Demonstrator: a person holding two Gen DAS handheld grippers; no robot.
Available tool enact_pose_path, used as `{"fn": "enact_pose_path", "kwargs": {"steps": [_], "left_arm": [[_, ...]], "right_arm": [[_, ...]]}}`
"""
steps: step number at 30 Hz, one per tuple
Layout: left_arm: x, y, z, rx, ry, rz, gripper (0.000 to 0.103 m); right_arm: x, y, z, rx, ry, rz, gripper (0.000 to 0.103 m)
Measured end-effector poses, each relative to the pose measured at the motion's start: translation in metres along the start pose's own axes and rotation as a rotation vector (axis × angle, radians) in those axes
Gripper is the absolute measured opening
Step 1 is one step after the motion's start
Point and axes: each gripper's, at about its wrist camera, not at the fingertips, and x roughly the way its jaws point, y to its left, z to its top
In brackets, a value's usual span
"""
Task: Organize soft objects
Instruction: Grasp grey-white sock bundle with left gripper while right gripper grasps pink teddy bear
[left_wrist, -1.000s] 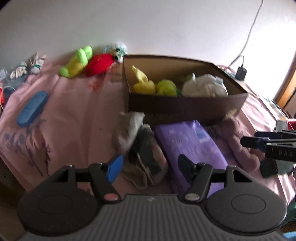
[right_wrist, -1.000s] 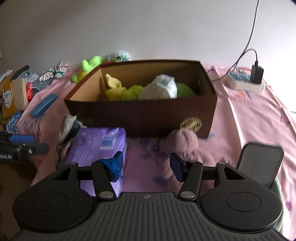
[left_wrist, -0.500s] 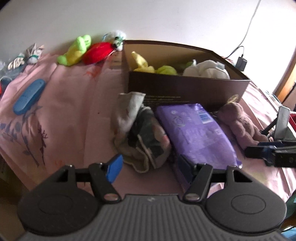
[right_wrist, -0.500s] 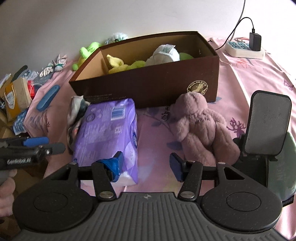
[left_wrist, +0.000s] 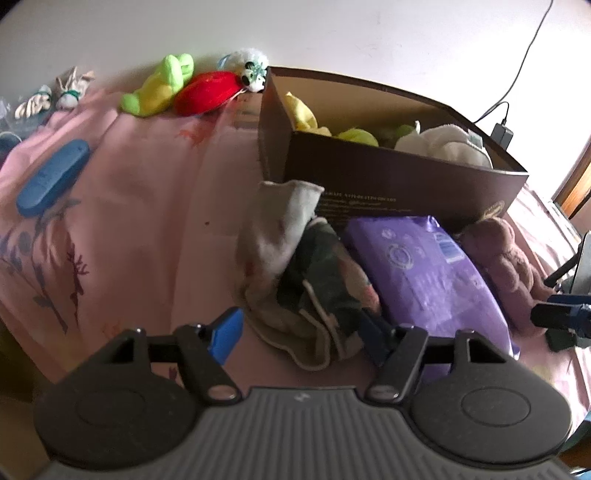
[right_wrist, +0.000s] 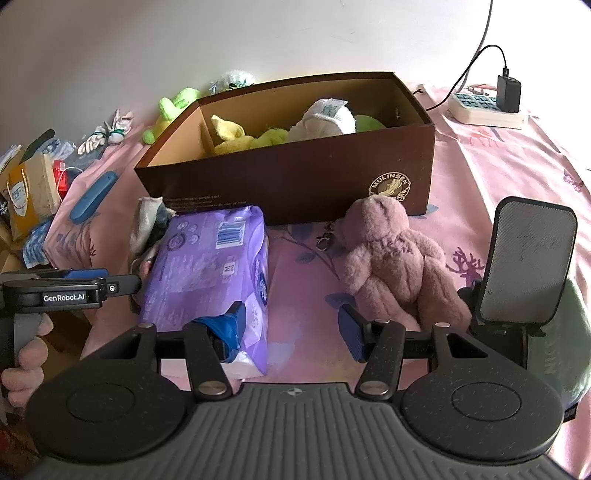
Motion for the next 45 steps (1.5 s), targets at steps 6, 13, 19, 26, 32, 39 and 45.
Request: {"fn": "enact_pose_path", "kwargs": {"steps": [6, 13, 19, 26, 32, 39, 45], "left_arm": [[0.006, 0.002, 0.011, -0.014, -0.014, -0.056, 0.072], [0.024, 0.004, 0.016, 0.006, 0.007, -0.056, 0.080], [0.032, 0.014, 0.014, 0.032, 0.006, -0.066, 0.087], [0.044, 0.022, 0.012, 0.011, 0.028, -0.075, 0.087], [0.051, 0.019, 0.013, 0.013, 0.031, -0.083, 0.087], [0.050, 0.015, 0.010, 0.044, 0.020, -0.096, 0.080], [0.048, 0.017, 0.010, 0.062, 0.013, -0.115, 0.071]], "right_arm": [[0.002, -0.004, 0.005, 0.022, -0.011, -0.011, 0.039], [0.005, -0.009, 0.013, 0.040, -0.033, -0.023, 0.040], [0.009, -0.012, 0.021, 0.046, -0.053, -0.050, 0.040], [0.016, -0.012, 0.030, 0.025, -0.064, -0.075, 0.040], [0.026, -0.015, 0.039, -0.017, -0.068, -0.120, 0.041], [0.051, -0.020, 0.049, -0.076, -0.061, -0.231, 0.042], [0.080, -0.019, 0.053, -0.120, 0.010, -0.266, 0.042]]}}
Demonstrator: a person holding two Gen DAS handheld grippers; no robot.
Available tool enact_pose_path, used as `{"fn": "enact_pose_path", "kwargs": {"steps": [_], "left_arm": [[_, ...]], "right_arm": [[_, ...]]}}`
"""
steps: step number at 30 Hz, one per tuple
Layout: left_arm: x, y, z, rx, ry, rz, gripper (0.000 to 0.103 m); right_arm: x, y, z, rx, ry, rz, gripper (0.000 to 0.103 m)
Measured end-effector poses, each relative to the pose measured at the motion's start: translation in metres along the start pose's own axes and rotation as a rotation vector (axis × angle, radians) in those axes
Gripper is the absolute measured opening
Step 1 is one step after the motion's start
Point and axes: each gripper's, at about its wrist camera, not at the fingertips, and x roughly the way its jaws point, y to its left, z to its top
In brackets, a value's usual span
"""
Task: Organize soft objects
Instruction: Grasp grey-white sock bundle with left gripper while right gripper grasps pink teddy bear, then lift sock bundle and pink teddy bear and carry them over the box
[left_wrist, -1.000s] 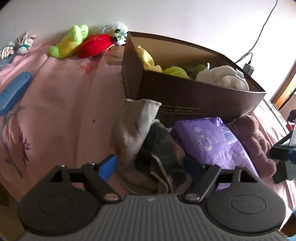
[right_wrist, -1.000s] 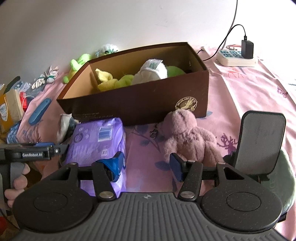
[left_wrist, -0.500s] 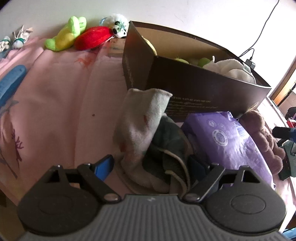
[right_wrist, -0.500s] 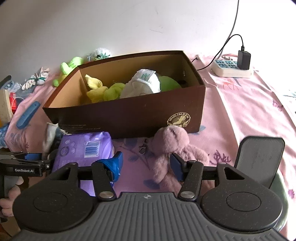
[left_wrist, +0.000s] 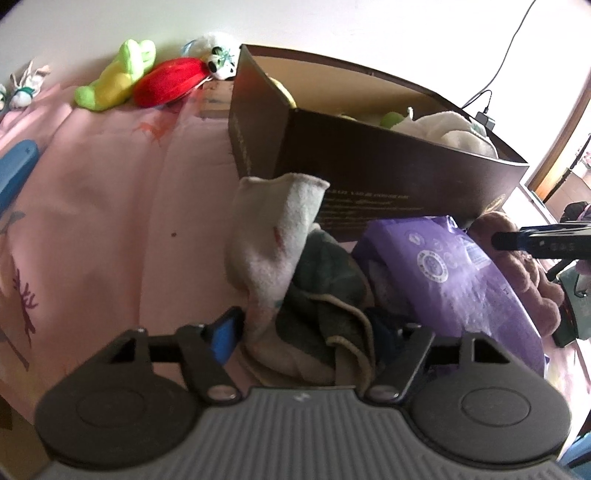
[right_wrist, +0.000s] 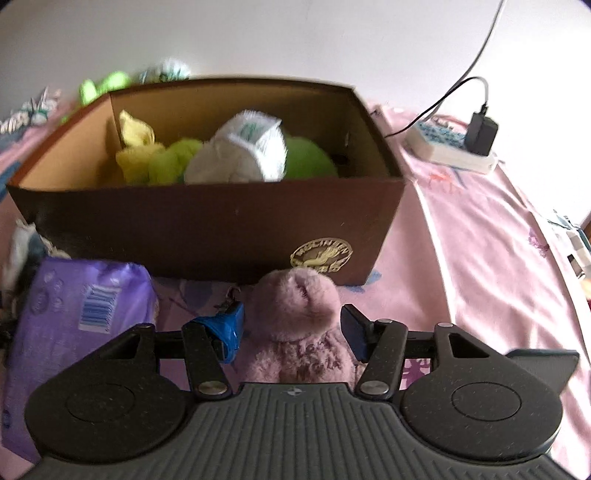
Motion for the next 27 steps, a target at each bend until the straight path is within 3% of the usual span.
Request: {"fn": "enact_pose_path", "kwargs": {"steps": [9, 13, 18, 27], "left_arm": [[0.000, 0.007, 0.004, -0.012, 0.002, -0.033, 0.051], [-0.001, 0.001, 0.005, -0.015, -0.001, -0.039, 0.034], [-0.011, -0.002, 0.004, -0.030, -0.016, -0.029, 0.021], [-0.029, -0.014, -0.004, -0.031, -0.043, -0.014, 0.016]], "right_arm": [[0.025, 0.006, 0.002, -0.056, 0.043, -0.016, 0.047], [0.030, 0.007, 0.003, -0.055, 0.040, -0.019, 0.048], [0.022, -0.002, 0.003, -0.012, 0.017, 0.019, 0.039], [-0.009, 0.001, 0.000, 0.012, -0.038, 0.116, 0.037]]}}
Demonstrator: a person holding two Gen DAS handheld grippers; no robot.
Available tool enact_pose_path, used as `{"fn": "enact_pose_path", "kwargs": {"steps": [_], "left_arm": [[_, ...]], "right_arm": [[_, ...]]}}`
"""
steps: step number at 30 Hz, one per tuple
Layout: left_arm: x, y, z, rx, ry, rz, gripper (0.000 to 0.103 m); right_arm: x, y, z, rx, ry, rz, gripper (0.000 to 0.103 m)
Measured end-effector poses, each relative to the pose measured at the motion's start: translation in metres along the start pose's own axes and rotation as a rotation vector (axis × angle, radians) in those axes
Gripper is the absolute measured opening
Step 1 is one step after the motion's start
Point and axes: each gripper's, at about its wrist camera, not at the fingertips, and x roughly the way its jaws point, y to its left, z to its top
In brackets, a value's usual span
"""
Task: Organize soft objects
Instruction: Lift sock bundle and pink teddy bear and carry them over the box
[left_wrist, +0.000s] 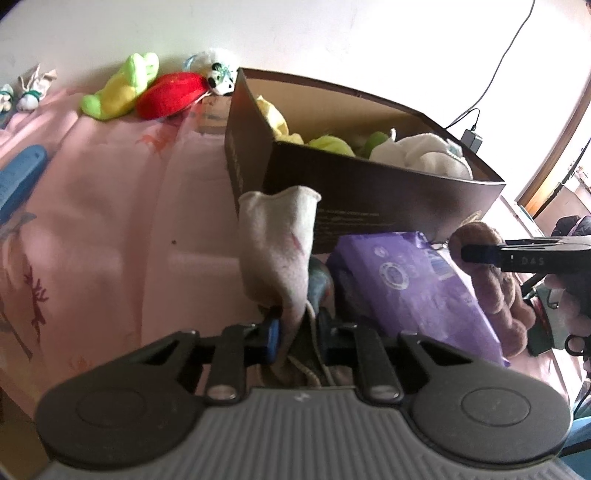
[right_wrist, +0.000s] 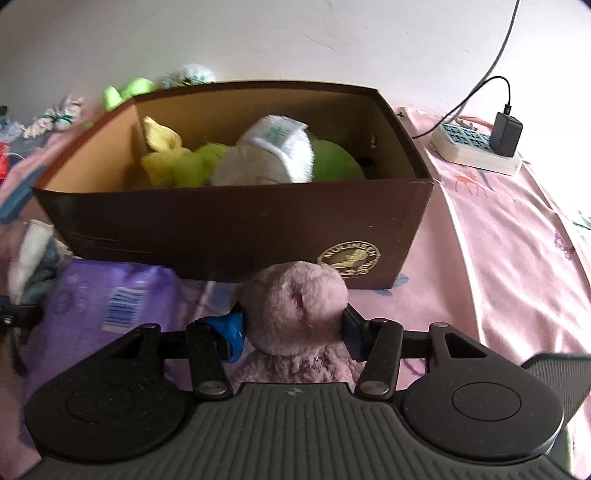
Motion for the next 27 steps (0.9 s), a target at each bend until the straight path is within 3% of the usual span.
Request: {"fn": "enact_pose_path", "kwargs": {"steps": [14, 27], "left_arm": [[-0.065, -0.027, 0.009, 0.009, -0.151, 0.000, 0.016], [-0.074, -0.052, 0.075, 0.074, -0.294, -0.036, 0.016]], "right_arm": [[-0.043, -0.008, -0.012, 0.081, -0.050, 0.151, 0.036], [-0.088, -0.017, 0.023, 0.157, -0.204, 0.250, 0.036]]}}
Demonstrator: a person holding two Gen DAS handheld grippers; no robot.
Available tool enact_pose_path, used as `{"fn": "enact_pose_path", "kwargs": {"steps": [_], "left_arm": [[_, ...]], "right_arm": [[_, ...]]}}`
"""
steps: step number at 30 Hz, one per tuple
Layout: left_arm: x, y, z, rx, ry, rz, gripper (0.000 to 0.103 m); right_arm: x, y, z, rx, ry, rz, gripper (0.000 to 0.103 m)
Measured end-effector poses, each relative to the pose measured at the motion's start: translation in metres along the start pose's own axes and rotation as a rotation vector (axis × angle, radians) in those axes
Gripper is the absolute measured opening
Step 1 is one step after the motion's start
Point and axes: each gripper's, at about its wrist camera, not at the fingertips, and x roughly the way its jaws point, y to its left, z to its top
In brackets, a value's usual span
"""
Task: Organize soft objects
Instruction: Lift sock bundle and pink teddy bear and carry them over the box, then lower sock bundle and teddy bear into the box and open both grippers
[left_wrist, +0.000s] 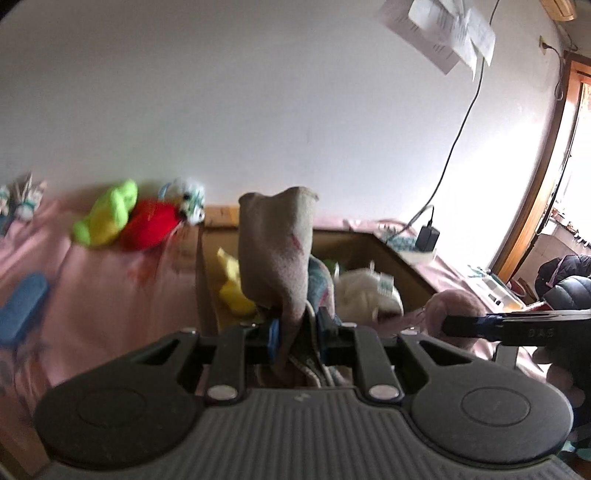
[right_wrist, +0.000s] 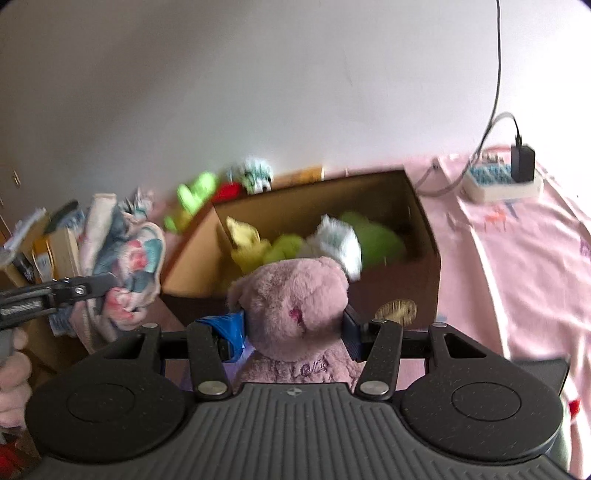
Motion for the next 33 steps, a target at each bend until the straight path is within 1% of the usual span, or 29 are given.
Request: {"fn": "enact_pose_path", "kwargs": {"steps": [4, 8, 14, 17, 20, 25, 28, 33], "left_arm": [[0.013, -0.003, 0.022, 0.012, -0.035, -0.003, 0.016], [0.029, -0.006, 0.040, 0.017, -0.053, 0.005, 0.016], [0.056, -0.009, 0.054, 0.027, -0.050, 0.036, 0.016], [0.070, -0.004, 0.053, 0.025, -0.027, 0.063, 0.016], [0.087, 0.005, 0.048, 0.009, 0.011, 0.077, 0.016], [0.117, 0.014, 0.035, 0.011, 0.084, 0.104, 0.016], [0.134, 0.017, 0.027, 0.004, 0.129, 0.118, 0.016], [0.157, 0.020, 0.016, 0.002, 0.200, 0.139, 0.017]], "right_arm": [[-0.005, -0.003, 0.025, 0.007, -0.064, 0.009, 0.036], [-0.004, -0.006, 0.053, -0.009, -0.130, 0.002, 0.036], [0.009, -0.012, 0.086, -0.048, -0.224, -0.006, 0.037], [0.026, -0.017, 0.093, -0.085, -0.241, -0.029, 0.037], [0.051, -0.024, 0.091, -0.110, -0.222, -0.065, 0.037], [0.089, -0.043, 0.086, -0.094, -0.170, -0.114, 0.037], [0.104, -0.054, 0.082, -0.073, -0.123, -0.120, 0.038], [0.132, -0.063, 0.073, -0.078, -0.021, -0.143, 0.041]]}}
